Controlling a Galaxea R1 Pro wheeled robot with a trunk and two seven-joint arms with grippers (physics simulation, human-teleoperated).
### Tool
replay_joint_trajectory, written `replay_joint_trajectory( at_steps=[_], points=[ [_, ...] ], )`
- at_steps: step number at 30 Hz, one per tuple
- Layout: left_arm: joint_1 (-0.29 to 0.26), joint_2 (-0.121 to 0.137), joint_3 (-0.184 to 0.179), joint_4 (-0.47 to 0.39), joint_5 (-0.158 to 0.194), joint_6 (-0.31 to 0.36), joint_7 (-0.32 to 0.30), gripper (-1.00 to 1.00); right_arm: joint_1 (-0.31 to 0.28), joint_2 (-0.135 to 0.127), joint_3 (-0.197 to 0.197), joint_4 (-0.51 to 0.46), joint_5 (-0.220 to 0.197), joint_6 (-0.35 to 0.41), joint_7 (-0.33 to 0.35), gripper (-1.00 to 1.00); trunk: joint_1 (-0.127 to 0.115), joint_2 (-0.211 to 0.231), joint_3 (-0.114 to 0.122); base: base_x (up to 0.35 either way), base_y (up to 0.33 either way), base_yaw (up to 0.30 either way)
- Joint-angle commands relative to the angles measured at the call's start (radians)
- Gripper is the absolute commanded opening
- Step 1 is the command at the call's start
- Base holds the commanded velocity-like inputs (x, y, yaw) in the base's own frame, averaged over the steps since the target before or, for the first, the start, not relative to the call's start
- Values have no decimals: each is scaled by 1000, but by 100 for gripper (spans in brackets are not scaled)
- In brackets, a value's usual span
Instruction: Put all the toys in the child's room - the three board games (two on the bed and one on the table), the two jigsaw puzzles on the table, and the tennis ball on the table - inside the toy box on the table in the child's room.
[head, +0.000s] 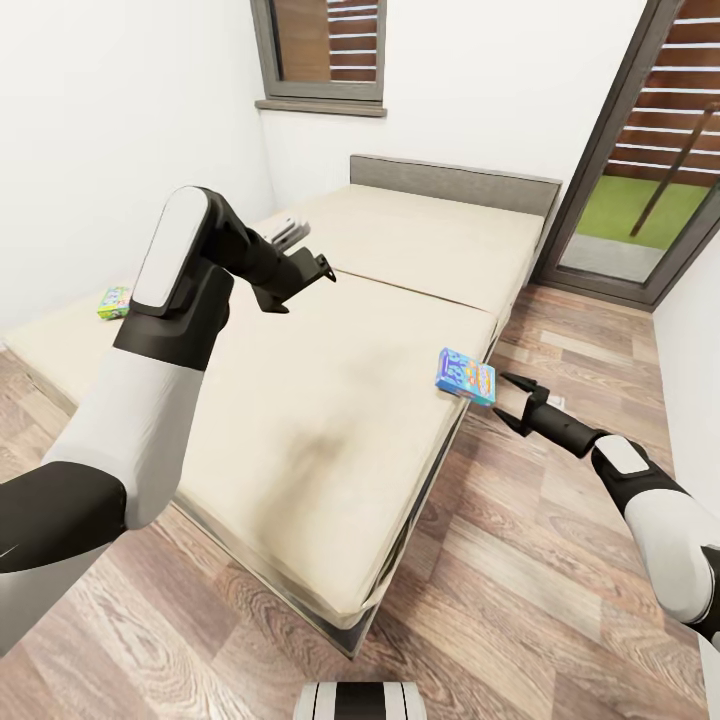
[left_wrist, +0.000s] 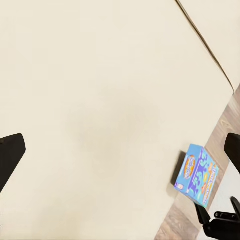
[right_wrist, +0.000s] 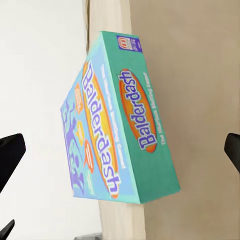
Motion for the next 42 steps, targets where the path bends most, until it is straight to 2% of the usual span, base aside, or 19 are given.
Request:
replay_joint_trajectory(
  at_steps=[1,16,28,42],
  points=[
    [-1,0,0,0,6,8,9,100,-1,0,-5,1,4,5,5,100,0,0,-1,0,0,0],
    [-1,0,0,3,7,8,8,100,0,2,-6,8,5,4,9,100,0,0,-1,0,0,0],
    [-1,0,0,4,7,8,7,100,1,3,-7,11,4,3,-51,100,0,0,-1,0,0,0],
    [-2,0,0,4,7,8,7,100,1,4,-7,11,4,3,-65,100,0,0,-1,0,0,68]
  ],
)
